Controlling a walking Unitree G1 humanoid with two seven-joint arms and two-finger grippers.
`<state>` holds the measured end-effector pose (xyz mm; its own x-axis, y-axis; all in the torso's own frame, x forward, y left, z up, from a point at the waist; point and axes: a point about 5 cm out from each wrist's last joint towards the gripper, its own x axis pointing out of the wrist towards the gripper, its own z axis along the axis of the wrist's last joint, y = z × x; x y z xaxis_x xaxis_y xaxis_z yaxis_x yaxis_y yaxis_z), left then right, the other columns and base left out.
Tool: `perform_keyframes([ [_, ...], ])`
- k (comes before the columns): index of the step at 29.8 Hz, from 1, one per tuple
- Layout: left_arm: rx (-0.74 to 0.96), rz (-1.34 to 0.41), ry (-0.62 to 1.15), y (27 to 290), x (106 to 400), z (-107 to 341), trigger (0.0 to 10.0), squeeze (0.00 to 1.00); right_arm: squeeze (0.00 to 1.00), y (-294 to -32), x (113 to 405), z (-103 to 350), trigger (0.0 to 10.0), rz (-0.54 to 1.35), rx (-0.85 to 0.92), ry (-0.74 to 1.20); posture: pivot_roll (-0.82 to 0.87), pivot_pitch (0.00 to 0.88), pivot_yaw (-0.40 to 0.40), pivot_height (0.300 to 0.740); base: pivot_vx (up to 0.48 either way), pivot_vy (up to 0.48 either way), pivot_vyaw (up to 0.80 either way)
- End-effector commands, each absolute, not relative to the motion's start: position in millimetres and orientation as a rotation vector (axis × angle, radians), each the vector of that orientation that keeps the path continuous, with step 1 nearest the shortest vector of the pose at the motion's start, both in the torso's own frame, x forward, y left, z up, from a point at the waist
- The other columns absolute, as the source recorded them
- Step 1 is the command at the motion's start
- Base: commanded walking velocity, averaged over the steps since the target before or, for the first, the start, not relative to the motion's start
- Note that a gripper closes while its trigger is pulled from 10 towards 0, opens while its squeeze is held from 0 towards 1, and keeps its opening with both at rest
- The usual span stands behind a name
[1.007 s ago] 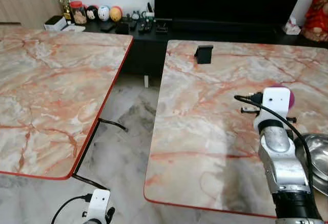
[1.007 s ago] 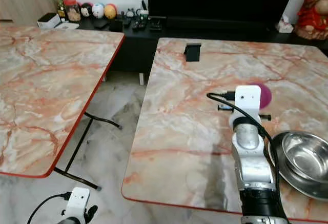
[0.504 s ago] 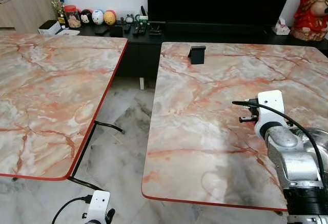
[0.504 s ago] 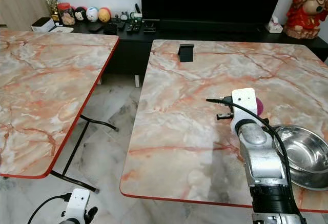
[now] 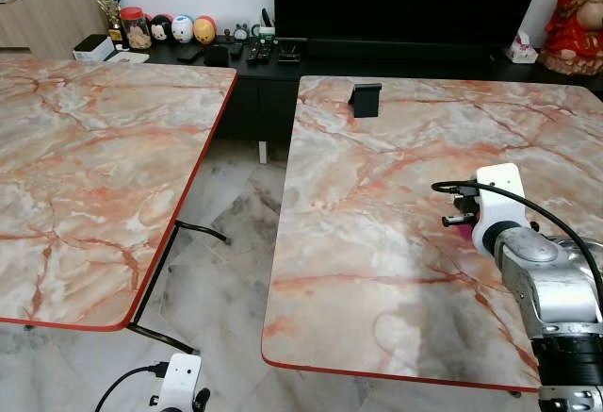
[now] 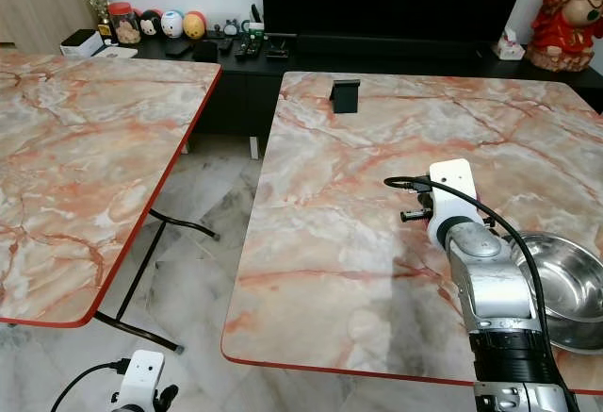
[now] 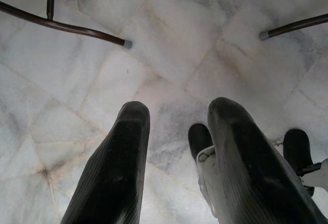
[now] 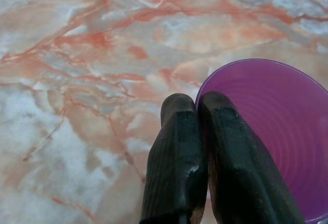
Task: Setting the table
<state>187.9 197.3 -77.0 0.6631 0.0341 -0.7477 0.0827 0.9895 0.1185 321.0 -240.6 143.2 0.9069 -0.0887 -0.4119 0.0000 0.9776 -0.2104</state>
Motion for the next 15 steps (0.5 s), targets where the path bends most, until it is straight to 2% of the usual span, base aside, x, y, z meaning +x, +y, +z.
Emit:
perform_keyframes([
  [1,0.144,-0.025,0.862,200.0,184.2,-78.6,10.0,0.0,0.0,-242.0,323.0,149.9,10.0,-0.049,-0.195,0.425,-0.06,0.0,-0.012,0.74,0.0,0.0,0.0],
  [15,0.144,-0.025,0.851,199.6,186.6,-77.3,10.0,0.0,0.0,-245.6,321.3,145.3,10.0,-0.063,-0.177,0.463,-0.05,0.0,-0.011,0.74,0.0,0.0,0.0],
])
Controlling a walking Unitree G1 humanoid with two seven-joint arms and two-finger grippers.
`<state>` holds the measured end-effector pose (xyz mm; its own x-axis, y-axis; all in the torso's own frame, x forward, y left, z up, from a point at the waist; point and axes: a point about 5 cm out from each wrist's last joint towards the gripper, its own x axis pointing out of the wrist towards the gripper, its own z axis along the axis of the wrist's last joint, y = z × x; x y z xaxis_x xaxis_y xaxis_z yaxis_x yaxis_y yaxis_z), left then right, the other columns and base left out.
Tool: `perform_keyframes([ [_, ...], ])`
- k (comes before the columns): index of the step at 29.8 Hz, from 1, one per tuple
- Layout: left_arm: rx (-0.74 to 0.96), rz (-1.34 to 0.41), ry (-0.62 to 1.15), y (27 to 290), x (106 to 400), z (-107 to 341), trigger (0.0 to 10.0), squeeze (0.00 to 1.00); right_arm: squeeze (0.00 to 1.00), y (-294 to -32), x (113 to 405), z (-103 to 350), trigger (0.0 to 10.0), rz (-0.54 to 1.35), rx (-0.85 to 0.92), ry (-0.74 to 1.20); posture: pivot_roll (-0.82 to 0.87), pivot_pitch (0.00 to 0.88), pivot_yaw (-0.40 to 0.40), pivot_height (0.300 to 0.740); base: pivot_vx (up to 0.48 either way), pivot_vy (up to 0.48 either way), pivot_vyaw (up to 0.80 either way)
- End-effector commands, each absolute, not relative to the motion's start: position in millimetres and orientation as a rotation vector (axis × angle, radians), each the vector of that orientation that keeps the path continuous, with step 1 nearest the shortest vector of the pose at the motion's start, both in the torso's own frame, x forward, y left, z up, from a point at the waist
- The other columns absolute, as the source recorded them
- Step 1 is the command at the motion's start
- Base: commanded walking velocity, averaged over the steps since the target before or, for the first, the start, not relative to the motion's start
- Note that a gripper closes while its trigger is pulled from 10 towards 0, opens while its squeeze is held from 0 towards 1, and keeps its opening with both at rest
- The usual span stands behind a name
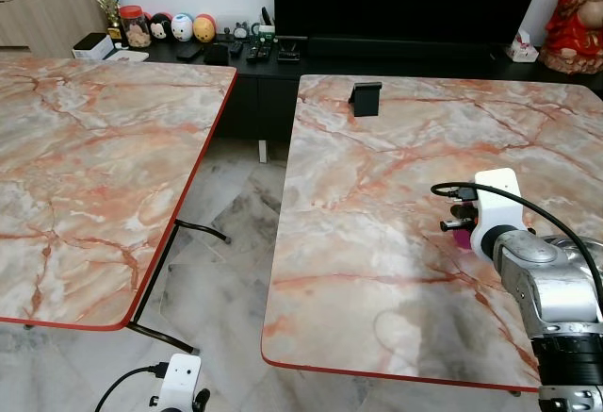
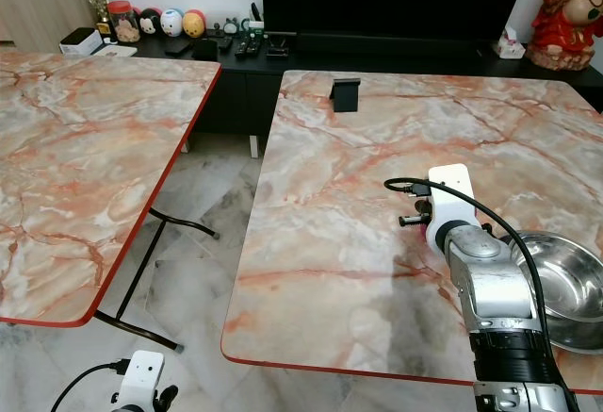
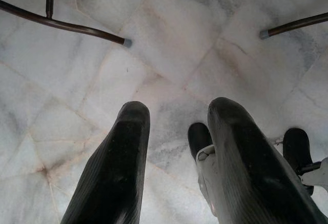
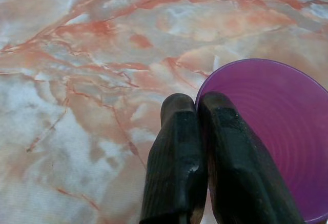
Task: Setting the table
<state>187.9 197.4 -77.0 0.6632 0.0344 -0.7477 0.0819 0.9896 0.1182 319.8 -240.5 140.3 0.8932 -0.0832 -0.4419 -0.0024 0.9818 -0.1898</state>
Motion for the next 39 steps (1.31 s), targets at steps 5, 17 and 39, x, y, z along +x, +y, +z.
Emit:
perform_keyframes([
  [5,0.145,-0.025,0.851,200,186,-77,10.0,0.0,0.0,-249,321,144,10.0,-0.086,-0.168,0.474,-0.05,0.0,-0.011,0.74,0.0,0.0,0.0],
  [17,0.146,-0.02,0.863,202,184,-79,10.0,0.0,0.0,-251,321,146,10.0,-0.089,-0.154,0.478,-0.05,0.0,-0.012,0.74,0.0,0.0,0.0],
  [39,0.143,-0.021,0.86,201,185,-78,10.0,0.0,0.0,-247,317,154,10.0,-0.015,-0.182,0.481,-0.06,0.0,-0.012,0.74,0.0,0.0,0.0],
])
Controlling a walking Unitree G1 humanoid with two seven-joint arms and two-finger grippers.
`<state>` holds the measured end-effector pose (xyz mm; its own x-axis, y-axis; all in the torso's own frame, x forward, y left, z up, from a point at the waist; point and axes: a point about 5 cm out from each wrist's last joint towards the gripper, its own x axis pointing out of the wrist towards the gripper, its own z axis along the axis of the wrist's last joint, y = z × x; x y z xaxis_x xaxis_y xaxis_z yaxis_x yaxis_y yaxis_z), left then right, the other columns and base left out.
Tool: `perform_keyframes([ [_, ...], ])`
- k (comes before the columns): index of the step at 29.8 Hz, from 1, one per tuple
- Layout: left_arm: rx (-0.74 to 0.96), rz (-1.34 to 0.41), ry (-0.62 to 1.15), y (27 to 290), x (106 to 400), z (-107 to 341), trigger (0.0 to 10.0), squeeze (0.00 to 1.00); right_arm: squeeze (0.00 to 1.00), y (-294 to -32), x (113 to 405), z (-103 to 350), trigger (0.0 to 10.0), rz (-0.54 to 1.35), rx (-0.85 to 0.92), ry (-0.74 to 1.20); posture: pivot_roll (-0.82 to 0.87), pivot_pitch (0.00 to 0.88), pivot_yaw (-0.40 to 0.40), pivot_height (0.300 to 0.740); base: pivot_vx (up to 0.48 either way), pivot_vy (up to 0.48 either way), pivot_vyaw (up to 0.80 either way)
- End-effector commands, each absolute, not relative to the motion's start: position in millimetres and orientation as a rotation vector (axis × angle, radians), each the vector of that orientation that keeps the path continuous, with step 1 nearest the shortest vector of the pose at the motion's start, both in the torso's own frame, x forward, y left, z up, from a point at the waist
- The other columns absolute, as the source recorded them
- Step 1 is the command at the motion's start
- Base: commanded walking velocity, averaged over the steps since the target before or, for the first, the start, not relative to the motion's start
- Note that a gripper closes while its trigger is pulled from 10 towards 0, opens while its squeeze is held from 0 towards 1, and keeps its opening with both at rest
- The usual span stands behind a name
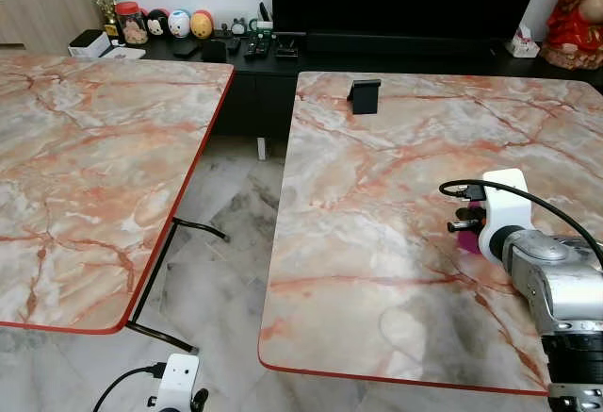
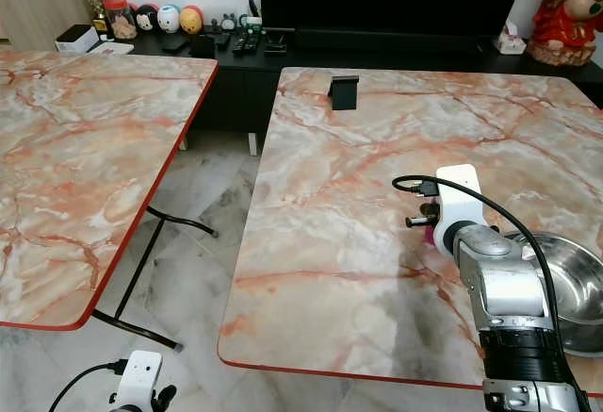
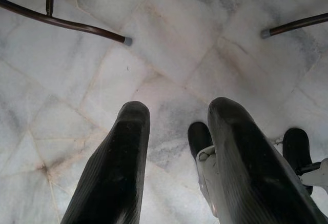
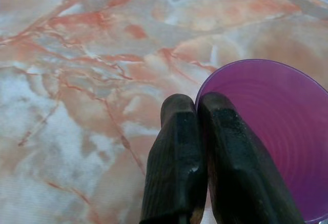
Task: Setting the table
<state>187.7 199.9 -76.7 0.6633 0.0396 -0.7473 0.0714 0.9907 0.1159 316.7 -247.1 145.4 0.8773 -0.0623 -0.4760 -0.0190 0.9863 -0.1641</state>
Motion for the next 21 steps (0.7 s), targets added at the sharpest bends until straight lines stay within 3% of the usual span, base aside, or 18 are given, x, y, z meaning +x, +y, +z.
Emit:
perform_keyframes([
  [1,0.142,-0.021,0.859,200.5,184.8,-78.2,10.0,0.0,0.0,-246.7,317.1,154.0,10.0,-0.011,-0.182,0.482,-0.06,0.0,-0.012,0.74,0.0,0.0,0.0],
  [21,0.14,-0.022,0.86,199.9,184.4,-78.5,10.0,0.0,0.0,-250.2,315.4,149.3,10.0,-0.026,-0.187,0.507,-0.05,0.0,-0.013,0.74,0.0,0.0,0.0],
])
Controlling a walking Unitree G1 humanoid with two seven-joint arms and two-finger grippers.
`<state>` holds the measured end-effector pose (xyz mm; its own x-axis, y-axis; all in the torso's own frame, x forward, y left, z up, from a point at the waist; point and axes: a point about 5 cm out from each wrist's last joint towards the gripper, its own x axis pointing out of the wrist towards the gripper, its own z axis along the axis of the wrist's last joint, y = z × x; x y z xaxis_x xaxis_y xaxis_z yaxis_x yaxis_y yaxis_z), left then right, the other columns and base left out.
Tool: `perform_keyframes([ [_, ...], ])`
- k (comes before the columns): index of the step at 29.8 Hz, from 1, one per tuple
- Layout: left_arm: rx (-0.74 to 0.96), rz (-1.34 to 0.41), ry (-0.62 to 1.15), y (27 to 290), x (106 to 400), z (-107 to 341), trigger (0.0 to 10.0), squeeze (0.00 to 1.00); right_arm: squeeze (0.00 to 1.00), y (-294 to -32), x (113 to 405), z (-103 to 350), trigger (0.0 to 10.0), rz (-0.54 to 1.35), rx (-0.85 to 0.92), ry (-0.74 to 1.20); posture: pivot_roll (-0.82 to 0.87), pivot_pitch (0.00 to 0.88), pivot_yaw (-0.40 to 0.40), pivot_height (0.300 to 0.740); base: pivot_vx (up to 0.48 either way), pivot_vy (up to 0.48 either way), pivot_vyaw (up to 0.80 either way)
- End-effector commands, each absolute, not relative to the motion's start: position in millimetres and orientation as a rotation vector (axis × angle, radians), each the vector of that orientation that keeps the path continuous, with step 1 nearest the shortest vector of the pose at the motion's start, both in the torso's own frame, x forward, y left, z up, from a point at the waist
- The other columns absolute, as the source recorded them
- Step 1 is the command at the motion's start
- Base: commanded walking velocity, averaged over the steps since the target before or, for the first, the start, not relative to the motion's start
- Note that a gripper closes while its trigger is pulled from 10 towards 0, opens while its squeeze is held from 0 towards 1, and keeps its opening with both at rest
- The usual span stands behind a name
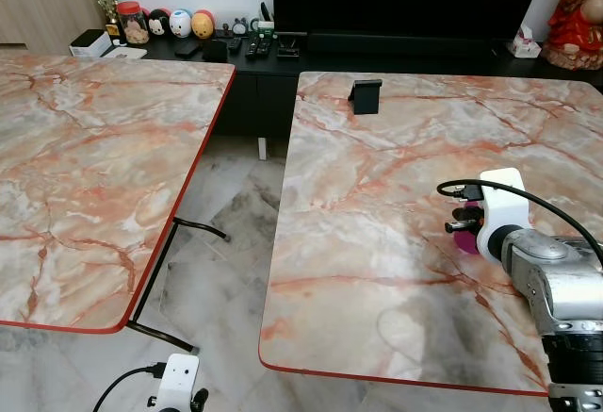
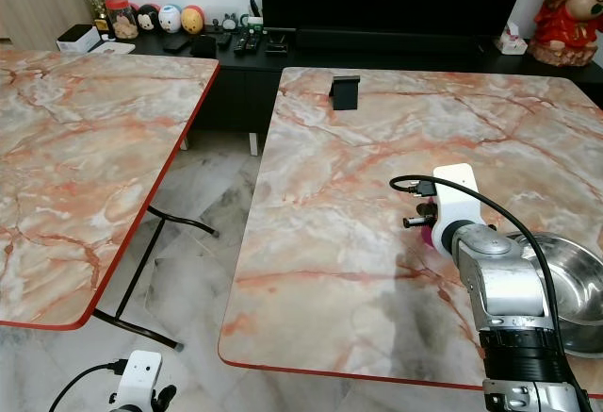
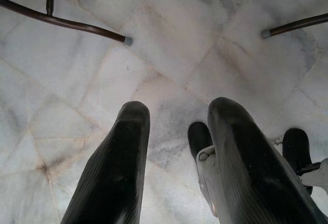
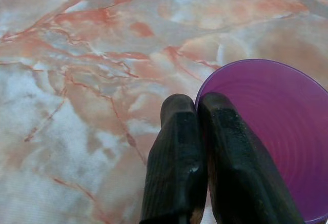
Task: Setting the table
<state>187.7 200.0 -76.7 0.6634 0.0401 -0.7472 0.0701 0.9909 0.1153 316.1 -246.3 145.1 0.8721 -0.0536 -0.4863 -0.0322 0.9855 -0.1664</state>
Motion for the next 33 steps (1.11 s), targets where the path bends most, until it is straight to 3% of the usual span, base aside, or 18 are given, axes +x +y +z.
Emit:
perform_keyframes([
  [1,0.14,-0.022,0.86,200.0,184.3,-78.5,10.0,0.0,0.0,-250.5,315.3,148.7,10.0,-0.028,-0.185,0.509,-0.05,0.0,-0.013,0.74,0.0,0.0,0.0],
  [2,0.14,-0.022,0.861,200.1,184.2,-78.6,10.0,0.0,0.18,-250.7,315.3,148.1,10.0,-0.03,-0.184,0.51,-0.05,0.0,-0.013,0.74,0.0,0.0,0.0],
  [4,0.14,-0.022,0.861,200.1,184.1,-78.6,10.0,0.0,0.22,-250.9,315.4,147.6,10.0,-0.031,-0.183,0.511,-0.05,0.0,-0.013,0.74,0.0,0.0,0.0],
  [5,0.14,-0.022,0.861,200.1,184.1,-78.6,10.0,0.0,0.7,-250.9,315.4,147.6,10.0,-0.03,-0.183,0.511,-0.05,0.0,-0.013,0.74,0.0,0.0,0.0],
  [7,0.14,-0.022,0.861,200.2,184.2,-78.6,10.0,0.0,1.0,-250.8,315.5,147.6,10.0,-0.031,-0.179,0.51,-0.05,0.0,-0.012,0.74,0.0,0.0,0.0],
  [12,0.141,-0.022,0.861,200.1,184.2,-78.6,10.0,0.0,0.96,-250.8,315.7,147.6,10.0,-0.031,-0.178,0.508,-0.05,0.0,-0.012,0.74,0.0,0.0,0.0],
  [13,0.141,-0.022,0.861,200.0,184.2,-78.6,10.0,0.0,0.72,-250.6,315.8,147.8,10.0,-0.031,-0.179,0.506,-0.05,0.0,-0.013,0.74,0.0,0.0,0.0],
  [14,0.141,-0.022,0.861,200.0,184.2,-78.6,10.0,0.0,0.0,-250.3,316.0,148.2,10.0,-0.032,-0.179,0.504,-0.05,0.0,-0.013,0.74,0.0,0.0,0.0],
  [33,0.145,-0.02,0.867,201.7,183.9,-78.7,10.0,0.0,0.0,-249.7,319.0,154.2,10.0,-0.049,-0.185,0.463,-0.05,0.0,-0.013,0.74,0.0,0.0,0.0],
])
